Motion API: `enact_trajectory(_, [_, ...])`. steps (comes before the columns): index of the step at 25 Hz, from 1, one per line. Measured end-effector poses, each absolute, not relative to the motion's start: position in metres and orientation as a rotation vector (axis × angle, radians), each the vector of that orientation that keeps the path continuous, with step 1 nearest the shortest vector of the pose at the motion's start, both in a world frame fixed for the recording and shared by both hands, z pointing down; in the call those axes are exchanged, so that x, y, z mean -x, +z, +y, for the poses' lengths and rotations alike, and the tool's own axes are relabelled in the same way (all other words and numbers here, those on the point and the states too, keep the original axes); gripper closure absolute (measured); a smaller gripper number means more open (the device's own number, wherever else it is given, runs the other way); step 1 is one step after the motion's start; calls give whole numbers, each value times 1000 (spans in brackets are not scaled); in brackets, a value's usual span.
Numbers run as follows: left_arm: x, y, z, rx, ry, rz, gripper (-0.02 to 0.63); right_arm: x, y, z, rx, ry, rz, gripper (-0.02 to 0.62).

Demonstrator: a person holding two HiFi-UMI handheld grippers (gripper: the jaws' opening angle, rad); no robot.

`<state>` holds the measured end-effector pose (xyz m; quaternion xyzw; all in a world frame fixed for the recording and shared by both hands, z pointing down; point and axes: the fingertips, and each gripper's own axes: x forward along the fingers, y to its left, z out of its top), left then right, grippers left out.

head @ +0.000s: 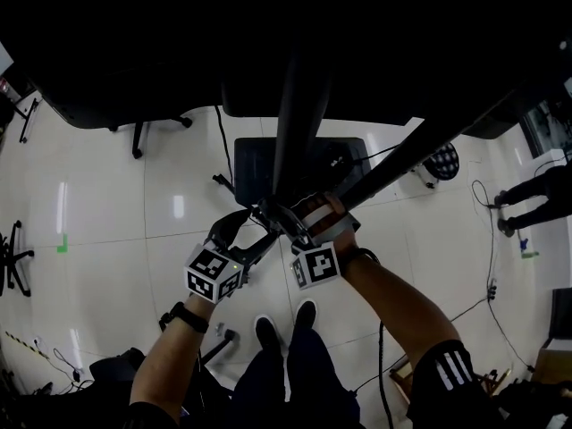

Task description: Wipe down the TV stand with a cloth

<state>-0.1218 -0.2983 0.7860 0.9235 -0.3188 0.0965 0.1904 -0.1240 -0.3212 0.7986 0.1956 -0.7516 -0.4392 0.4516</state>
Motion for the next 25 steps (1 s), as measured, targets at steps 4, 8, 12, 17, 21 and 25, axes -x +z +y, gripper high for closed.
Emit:
enact_trajectory(4, [118,821,-306,-2577,289,-884,267,126,836,-327,-472,-1060,-1854,538])
enact_trajectory(8, [119,855,-310,-2549,302,-887,265,127,876,-328,-454,-1018,-1858,538])
enact_trajectory(12, [123,886,-309,-2507,308,-892,264,126,916,-324,-424,-978,-1848,538])
enact_trajectory(17, [123,909,-311,-2477,319,-896,262,124,951,-323,-398,-950,-1821,538])
enact_trajectory(21, [123,920,-313,-2467,329,-902,262,122,971,-324,-410,-898,-1809,538])
enact_trajectory(25, [120,918,-309,-2467,334,-894,261,121,974,-320,-411,-835,-1838,538])
